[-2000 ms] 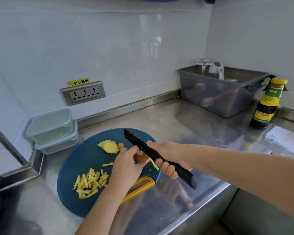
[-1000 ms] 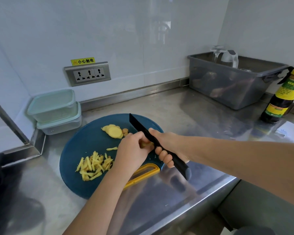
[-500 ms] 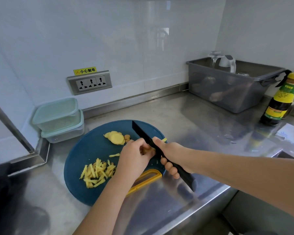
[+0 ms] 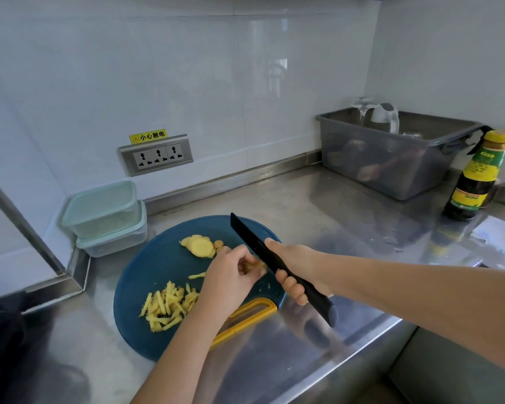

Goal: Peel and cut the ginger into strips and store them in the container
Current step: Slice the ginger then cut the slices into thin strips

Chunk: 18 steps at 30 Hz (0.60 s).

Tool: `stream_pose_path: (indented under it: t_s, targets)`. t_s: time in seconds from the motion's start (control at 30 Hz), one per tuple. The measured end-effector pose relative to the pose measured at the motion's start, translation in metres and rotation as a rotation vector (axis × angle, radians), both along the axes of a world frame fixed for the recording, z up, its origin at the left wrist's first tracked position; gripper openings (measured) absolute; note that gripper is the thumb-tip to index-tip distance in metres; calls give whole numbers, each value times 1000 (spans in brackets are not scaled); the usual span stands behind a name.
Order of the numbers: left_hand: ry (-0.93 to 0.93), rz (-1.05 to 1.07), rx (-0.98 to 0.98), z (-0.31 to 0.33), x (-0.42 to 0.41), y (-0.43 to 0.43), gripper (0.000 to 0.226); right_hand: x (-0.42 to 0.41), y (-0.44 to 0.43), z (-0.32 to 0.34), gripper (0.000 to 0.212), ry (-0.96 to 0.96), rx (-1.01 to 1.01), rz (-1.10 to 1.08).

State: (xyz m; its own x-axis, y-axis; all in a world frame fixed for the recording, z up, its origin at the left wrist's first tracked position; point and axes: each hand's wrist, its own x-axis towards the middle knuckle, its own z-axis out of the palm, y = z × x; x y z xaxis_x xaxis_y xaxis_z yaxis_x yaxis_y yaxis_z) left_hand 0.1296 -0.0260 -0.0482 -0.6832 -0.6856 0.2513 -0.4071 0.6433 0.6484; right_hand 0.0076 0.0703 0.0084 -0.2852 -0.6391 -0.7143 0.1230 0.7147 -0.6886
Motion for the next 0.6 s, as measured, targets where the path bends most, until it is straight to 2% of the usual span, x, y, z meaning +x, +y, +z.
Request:
stream_pose_path:
  t_s: [0.6]
  targets:
    - [-24,46,-5,2,-2,7,16,-4,11,13,67,-59,-27,66]
